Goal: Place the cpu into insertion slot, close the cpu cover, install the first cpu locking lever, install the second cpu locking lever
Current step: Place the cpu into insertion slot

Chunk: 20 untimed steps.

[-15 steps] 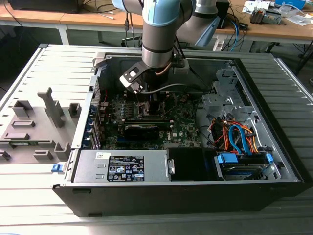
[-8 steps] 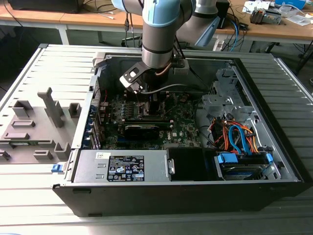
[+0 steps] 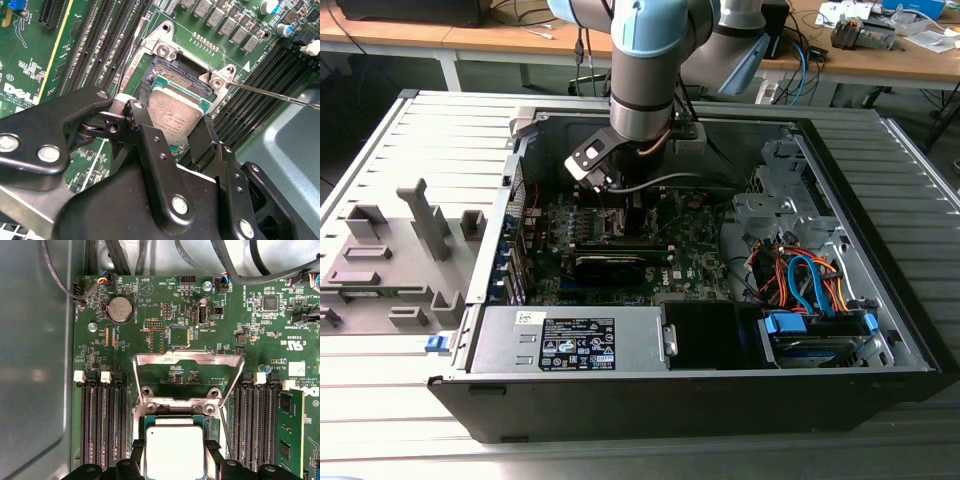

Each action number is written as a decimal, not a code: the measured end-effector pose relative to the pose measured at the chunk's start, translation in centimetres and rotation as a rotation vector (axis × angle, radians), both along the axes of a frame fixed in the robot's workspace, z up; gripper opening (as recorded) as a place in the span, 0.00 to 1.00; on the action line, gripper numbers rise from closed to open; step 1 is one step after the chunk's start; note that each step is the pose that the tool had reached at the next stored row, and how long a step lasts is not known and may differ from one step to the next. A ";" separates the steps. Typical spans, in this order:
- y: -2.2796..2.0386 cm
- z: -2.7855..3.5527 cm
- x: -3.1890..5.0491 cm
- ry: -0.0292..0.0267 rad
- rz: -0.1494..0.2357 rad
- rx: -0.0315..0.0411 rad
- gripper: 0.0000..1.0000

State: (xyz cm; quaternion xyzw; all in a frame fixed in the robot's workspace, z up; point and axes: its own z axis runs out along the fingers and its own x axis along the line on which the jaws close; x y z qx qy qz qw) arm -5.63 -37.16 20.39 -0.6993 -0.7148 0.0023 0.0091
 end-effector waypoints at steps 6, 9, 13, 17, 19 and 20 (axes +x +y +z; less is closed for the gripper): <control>0.00 -0.11 0.00 0.0000 0.000 0.0000 0.55; 0.00 -0.28 0.00 0.0000 0.000 0.0000 0.55; 0.00 -0.44 0.00 0.0000 0.000 -0.0001 0.55; 0.00 -0.49 0.00 0.0000 0.000 -0.0001 0.55; 0.00 -0.53 0.00 0.0000 0.000 -0.0002 0.55; 0.00 -0.55 0.00 0.0001 0.000 -0.0002 0.55</control>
